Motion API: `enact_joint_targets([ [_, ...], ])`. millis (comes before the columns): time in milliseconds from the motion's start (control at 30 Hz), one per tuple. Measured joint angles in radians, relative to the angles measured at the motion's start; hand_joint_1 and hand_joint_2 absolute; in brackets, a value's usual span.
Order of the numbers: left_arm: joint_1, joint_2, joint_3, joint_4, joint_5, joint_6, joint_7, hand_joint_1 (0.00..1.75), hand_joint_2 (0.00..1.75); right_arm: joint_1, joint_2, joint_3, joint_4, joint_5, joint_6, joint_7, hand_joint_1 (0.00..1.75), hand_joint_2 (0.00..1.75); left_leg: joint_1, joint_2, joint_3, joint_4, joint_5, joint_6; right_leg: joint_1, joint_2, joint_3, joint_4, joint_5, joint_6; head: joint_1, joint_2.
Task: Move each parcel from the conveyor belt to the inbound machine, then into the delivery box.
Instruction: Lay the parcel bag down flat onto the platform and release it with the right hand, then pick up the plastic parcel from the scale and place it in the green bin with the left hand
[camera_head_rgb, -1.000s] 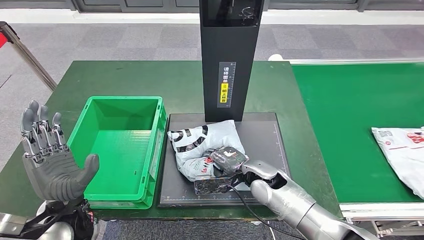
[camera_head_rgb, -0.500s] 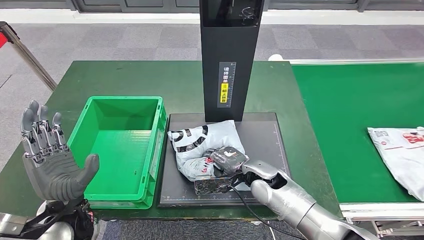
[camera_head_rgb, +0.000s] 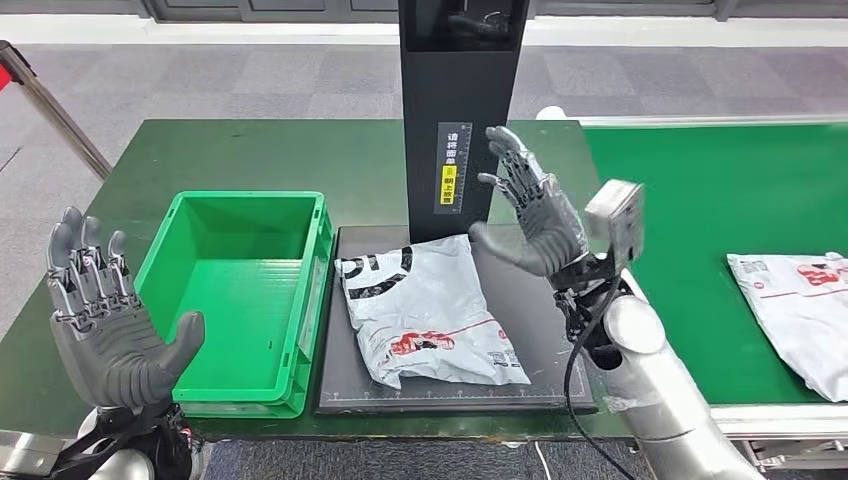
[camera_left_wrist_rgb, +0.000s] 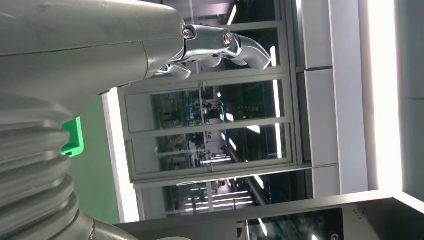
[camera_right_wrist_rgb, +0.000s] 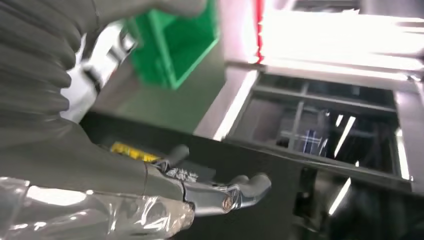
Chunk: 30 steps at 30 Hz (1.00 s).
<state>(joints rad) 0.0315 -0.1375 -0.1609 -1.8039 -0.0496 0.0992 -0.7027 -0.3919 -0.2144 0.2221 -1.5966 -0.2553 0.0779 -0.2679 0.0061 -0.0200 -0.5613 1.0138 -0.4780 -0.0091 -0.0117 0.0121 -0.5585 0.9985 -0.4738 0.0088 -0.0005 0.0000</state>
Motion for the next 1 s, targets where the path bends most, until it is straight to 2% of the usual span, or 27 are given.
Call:
enact_joint_targets([
  [100,0.0,0.0,-0.001,-0.001,0.0,0.0,0.0,0.0,1.75,0.009,0.0,-0.027,-0.022,0.063,-0.002,0.0,0.0,1.75,0.0,0.0,0.0,0.0,0.0,0.0,0.0,0.0,0.0,0.0,0.0,0.0,0.0,0.0],
  [500,0.0,0.0,-0.004,-0.002,0.0,0.0,0.0,0.0,1.75,0.019,0.0,-0.052,-0.05,0.074,-0.007,-0.006,0.0,1.75,0.0,0.0,0.0,0.0,0.0,0.0,0.0,0.0,-0.001,0.0,0.0,0.0,0.0,0.0],
  [767,0.0,0.001,-0.014,-0.003,-0.005,0.009,0.0,0.0,1.75,0.064,0.0,-0.109,-0.105,-0.008,-0.06,-0.097,0.0,1.75,0.0,0.0,-0.001,0.0,0.0,0.0,0.0,0.0,-0.001,0.0,0.0,0.0,0.0,0.0],
  [1000,0.0,0.01,-0.026,-0.016,-0.006,0.038,0.0,0.0,1.75,0.189,0.004,-0.17,-0.247,-0.054,-0.094,-0.188,0.0,1.75,0.0,-0.001,-0.003,0.0,0.0,0.0,0.0,-0.001,-0.003,0.0,-0.001,0.0,0.0,0.0],
])
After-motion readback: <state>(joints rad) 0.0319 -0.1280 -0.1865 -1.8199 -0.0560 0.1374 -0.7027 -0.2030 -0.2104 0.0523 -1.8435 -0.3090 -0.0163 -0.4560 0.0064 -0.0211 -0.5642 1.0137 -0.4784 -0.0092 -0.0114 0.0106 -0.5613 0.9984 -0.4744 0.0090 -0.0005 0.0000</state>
